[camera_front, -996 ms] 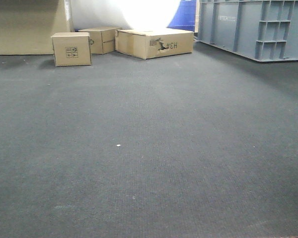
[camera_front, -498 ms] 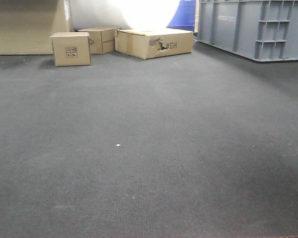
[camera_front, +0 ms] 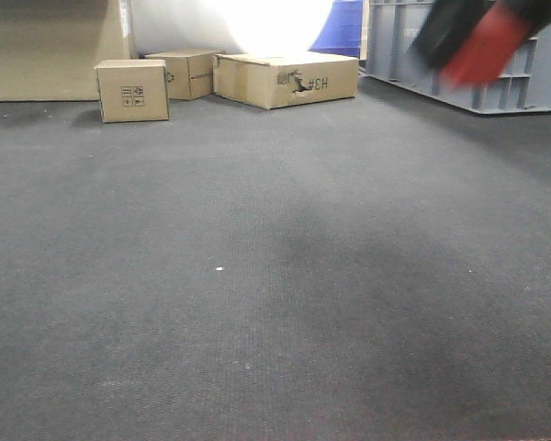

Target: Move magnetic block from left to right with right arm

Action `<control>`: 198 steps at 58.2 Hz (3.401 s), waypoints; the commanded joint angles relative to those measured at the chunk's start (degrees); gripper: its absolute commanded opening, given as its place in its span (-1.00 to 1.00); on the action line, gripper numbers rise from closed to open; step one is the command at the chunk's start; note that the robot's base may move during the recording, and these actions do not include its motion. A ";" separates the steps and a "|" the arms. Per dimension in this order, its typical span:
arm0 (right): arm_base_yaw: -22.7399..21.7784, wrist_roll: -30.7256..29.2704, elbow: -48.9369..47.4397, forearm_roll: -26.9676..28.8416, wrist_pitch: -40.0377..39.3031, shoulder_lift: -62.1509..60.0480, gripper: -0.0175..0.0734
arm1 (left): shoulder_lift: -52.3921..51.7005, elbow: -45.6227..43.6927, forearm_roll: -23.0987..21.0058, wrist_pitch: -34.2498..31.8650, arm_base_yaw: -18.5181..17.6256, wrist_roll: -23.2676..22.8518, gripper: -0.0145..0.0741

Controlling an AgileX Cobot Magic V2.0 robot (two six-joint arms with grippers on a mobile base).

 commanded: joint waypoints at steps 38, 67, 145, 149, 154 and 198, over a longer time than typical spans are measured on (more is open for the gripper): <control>0.21 -0.62 -2.14 0.00 -5.92 18.09 0.14 | -0.53 0.51 -0.27 -4.81 0.08 -0.34 -0.96; 0.21 -0.51 -1.42 1.25 -4.11 2.66 -0.02 | -0.53 0.51 -0.27 -4.81 0.08 -0.34 -0.96; -5.41 -0.56 27.17 -0.53 -12.16 -48.76 -0.49 | -0.53 0.51 -0.27 -4.81 0.08 -0.34 -0.96; -9.75 -0.69 30.65 -0.53 -15.89 -52.70 -0.49 | -0.53 0.51 -0.27 -4.81 0.08 -0.34 -0.96; -16.21 -1.39 37.06 -0.53 -21.51 -58.17 -0.49 | -0.53 0.51 -0.27 -4.81 0.08 -0.34 -0.96; -28.78 -1.39 63.80 -0.53 -40.56 -78.36 -0.49 | -0.53 0.51 -0.27 -4.81 0.08 -0.34 -0.96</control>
